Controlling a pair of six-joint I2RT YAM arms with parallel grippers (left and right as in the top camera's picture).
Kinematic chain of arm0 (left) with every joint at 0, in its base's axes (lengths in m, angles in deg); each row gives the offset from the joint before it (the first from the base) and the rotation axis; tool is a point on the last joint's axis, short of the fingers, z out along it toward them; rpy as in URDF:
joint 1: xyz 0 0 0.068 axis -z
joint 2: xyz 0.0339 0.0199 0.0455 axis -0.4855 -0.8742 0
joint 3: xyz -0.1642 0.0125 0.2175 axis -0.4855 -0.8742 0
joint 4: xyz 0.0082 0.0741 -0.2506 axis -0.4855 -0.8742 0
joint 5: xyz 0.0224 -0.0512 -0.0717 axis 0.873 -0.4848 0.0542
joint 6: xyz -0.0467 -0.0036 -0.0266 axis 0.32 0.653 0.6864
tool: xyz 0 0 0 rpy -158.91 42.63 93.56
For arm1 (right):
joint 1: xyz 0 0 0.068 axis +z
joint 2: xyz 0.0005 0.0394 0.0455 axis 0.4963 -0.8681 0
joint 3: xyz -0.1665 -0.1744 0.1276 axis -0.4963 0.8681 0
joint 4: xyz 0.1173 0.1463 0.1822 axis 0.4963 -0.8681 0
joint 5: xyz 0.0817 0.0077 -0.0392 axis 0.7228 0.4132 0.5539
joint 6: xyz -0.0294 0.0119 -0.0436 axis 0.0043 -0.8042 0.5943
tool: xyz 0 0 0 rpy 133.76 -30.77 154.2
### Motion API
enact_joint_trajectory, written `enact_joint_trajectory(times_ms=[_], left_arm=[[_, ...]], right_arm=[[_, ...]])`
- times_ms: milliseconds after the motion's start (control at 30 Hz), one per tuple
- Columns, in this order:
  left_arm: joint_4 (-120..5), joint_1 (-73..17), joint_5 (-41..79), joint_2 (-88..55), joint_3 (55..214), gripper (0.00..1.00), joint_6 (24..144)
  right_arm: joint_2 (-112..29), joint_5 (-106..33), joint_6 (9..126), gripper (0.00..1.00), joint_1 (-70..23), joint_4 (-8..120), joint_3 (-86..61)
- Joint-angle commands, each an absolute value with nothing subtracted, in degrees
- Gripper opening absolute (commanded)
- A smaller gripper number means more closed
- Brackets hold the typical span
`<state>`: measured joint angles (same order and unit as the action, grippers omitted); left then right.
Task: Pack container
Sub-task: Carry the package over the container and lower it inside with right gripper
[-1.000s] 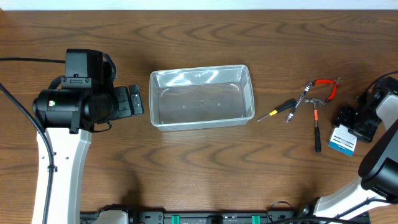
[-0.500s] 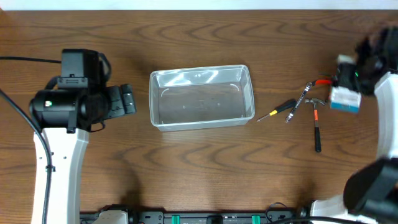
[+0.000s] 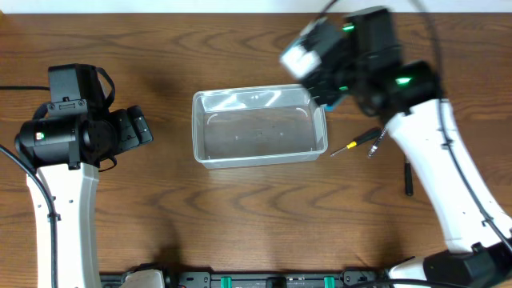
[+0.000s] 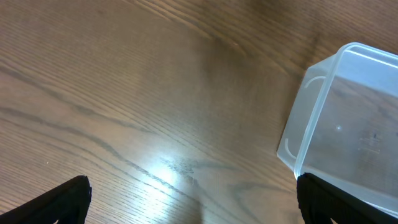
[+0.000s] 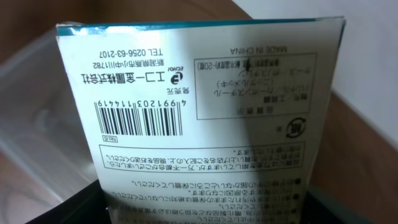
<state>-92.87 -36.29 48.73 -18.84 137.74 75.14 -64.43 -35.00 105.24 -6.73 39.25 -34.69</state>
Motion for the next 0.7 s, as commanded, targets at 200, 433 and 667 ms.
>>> enact_joint_trajectory(times_ms=[200, 433, 667], left_arm=[[-93.06, -36.53, 49.60, -18.58, 137.50, 0.98, 76.10], [-93.06, -36.53, 49.60, -18.58, 137.50, 0.98, 76.10], [-93.06, -36.53, 49.60, -18.58, 137.50, 0.98, 76.10]], right_arm=[[-77.48, -32.70, 112.04, 0.16, 4.09, 44.10, -35.72], [-86.86, -32.51, 111.99, 0.16, 6.08, 43.75, -35.72], [-91.08, -32.33, 112.01, 0.17, 6.03, 42.55, -35.70]])
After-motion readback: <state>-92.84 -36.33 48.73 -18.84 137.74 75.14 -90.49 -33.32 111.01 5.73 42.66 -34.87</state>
